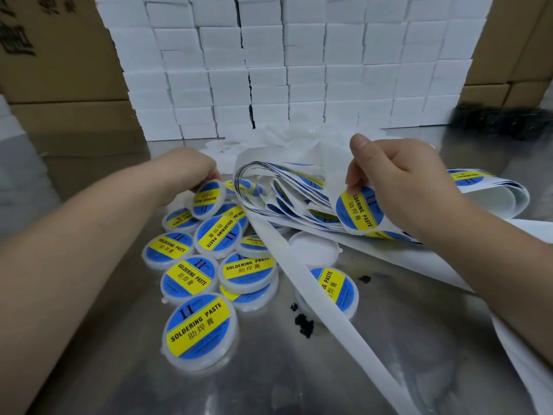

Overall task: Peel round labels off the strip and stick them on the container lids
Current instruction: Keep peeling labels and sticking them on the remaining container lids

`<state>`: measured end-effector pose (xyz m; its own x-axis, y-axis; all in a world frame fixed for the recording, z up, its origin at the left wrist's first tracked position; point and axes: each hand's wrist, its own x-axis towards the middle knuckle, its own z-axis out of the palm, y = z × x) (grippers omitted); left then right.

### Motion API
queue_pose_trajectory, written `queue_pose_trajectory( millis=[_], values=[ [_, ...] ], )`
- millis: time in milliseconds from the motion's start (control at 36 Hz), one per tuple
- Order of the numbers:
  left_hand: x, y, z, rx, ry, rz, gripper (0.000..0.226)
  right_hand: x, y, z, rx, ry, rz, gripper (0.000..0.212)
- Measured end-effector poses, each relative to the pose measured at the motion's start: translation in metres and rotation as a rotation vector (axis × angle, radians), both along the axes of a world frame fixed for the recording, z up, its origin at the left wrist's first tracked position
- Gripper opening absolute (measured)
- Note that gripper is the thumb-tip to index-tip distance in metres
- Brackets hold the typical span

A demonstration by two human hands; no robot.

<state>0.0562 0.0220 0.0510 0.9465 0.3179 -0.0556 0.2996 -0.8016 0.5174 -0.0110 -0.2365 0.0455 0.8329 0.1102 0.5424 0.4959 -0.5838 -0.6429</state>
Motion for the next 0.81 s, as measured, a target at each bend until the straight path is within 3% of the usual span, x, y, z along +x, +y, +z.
queue_pose_trajectory(
  millis=[111,167,222,306,500,667,806],
  values=[
    [0.019,0.004,-0.001,0.018,0.045,0.043,0.06,0.0,0.0,0.0,0.007,0.002,0.001,0.052],
    [0.023,0.003,0.001,0.017,0.017,0.013,0.037,0.0,0.0,0.0,0.005,-0.001,0.002,0.052],
    [0.017,0.003,0.004,0.175,0.013,-0.028,0.012,0.0,0.001,0.001,-0.001,-0.003,0.0,0.052],
    [0.008,0.012,0.001,0.291,-0.134,-0.073,0.048,-0.001,0.001,0.001,-0.009,0.001,-0.002,0.051],
    [0.028,0.029,-0.015,0.095,-0.178,-0.035,0.049,-0.001,0.002,0.002,-0.012,0.01,-0.001,0.049],
    [0.055,0.041,-0.024,0.377,-0.026,-0.089,0.058,-0.005,0.002,0.003,-0.012,0.003,-0.002,0.048],
    [0.057,0.042,-0.032,0.386,-0.029,-0.106,0.058,-0.006,0.002,0.004,-0.029,-0.006,-0.007,0.048]
  ],
)
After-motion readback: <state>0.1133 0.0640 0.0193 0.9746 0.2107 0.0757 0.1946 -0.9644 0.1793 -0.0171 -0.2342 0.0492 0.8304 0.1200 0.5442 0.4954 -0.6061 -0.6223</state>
